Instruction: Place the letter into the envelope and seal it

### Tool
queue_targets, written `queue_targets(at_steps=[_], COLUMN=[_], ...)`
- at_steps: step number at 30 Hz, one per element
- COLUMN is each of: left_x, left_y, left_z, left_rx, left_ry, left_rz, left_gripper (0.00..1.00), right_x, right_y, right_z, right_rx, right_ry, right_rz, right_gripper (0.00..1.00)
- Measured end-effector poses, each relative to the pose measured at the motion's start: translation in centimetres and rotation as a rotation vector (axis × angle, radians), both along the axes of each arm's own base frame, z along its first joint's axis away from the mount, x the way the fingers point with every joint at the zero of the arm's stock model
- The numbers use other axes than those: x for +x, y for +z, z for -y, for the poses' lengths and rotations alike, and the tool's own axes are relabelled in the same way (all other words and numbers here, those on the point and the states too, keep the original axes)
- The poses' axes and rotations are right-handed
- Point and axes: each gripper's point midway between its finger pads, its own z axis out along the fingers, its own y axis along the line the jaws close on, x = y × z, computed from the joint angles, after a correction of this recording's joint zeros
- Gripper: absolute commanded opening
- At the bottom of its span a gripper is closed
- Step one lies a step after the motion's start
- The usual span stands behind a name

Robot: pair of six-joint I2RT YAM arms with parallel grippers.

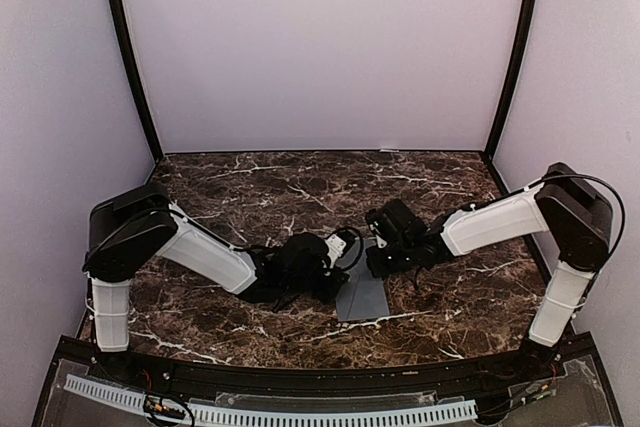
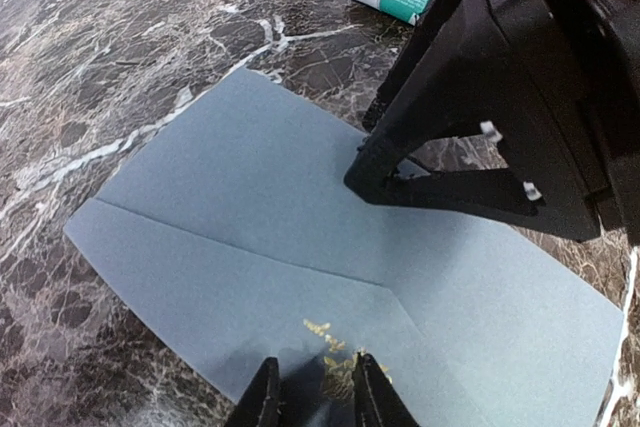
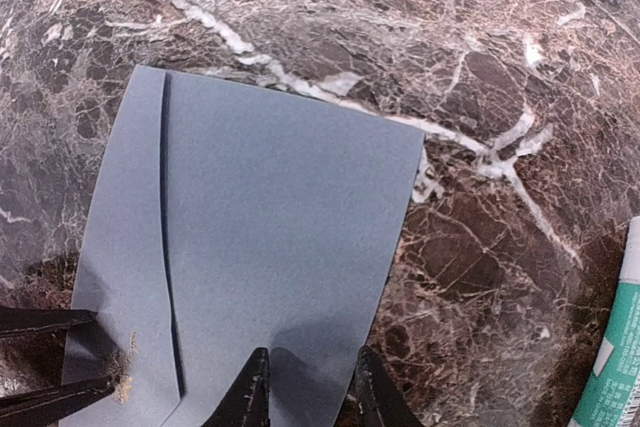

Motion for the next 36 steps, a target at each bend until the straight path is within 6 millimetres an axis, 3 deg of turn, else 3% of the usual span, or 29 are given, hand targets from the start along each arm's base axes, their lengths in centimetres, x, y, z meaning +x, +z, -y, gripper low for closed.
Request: queue_targets(at_steps=[3, 8, 12, 17, 19, 24, 33, 36], left_x=[0.2, 0.3, 0.4, 0.4, 0.4, 0.2, -0.1, -0.3], left_y=[0.0, -0.1, -0.1, -0.1, -0.1, -0.1, -0.1, -0.1], left_z=[0.4, 0.4, 0.5, 0.5, 0.5, 0.5, 0.4, 0.4], left_rx=[0.001, 0.001, -0.005, -0.015, -0.021, -0.048, -0.084, -0.092], left_ry=[-0.006, -0.005, -0.005, -0.003, -0.002, 0.001, -0.002, -0.004], left_rz=[0.009, 0.019, 0.025, 0.029, 0.027, 0.02, 0.008, 0.005], left_gripper=[0.21, 0.08, 0.06, 0.02, 0.0, 0.0, 0.0, 0.0], right_x=[0.0, -0.6, -1.6, -2.6, -2.9, -3.7, -4.9, -4.8], right_y=[0.0, 0.3, 2.1, 6.0, 6.5, 5.4, 0.2, 0.1], right_z=[0.0, 0.2, -0.4, -2.4, -3.2, -4.0, -4.8, -4.9], right_rx=[0.01, 0.026, 0.085, 0.255, 0.306, 0.365, 0.337, 0.339], right_ry=[-0.001, 0.006, 0.043, 0.118, 0.14, 0.158, 0.146, 0.128], right_rz=[0.006, -0.004, 0.001, 0.038, 0.037, -0.005, -0.116, -0.108], right_gripper=[0.26, 0.26, 0.25, 0.05, 0.0, 0.0, 0.0, 0.0])
